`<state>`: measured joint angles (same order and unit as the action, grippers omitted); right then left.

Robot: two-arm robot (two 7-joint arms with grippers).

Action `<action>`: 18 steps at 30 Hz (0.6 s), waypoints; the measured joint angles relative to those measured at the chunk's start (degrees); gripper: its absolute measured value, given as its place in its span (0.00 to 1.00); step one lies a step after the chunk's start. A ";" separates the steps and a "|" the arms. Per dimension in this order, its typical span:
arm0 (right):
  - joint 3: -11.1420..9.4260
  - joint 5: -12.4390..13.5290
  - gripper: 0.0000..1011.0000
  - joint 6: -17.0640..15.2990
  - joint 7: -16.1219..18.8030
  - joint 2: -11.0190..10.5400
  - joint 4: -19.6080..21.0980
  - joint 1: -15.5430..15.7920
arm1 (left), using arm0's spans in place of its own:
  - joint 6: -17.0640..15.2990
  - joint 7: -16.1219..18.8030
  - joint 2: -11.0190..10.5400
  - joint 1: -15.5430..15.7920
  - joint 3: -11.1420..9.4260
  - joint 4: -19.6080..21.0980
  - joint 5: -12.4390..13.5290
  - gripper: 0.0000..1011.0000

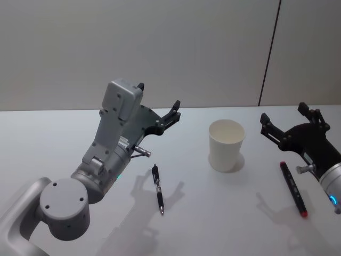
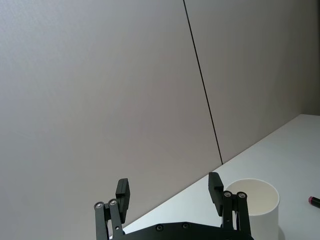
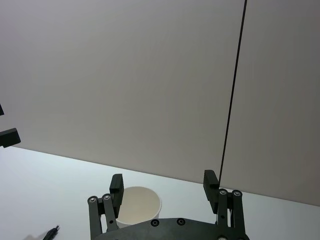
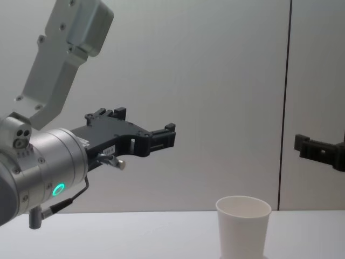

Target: Place the pen into the pen holder.

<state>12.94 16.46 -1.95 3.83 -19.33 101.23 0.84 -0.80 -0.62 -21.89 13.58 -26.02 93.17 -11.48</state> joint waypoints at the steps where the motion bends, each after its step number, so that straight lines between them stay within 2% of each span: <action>1: 0.00 0.00 0.99 0.00 0.00 0.00 0.00 0.00 | 0.00 0.00 0.00 0.00 0.00 0.00 0.00 0.99; 18: 0.00 0.00 0.99 0.00 0.00 0.00 0.00 0.00 | 0.00 0.00 0.00 0.00 0.00 0.00 0.00 0.99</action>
<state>12.94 16.47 -1.95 3.83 -19.34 101.23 0.84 -0.80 -0.62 -21.89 13.59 -26.02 93.17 -11.48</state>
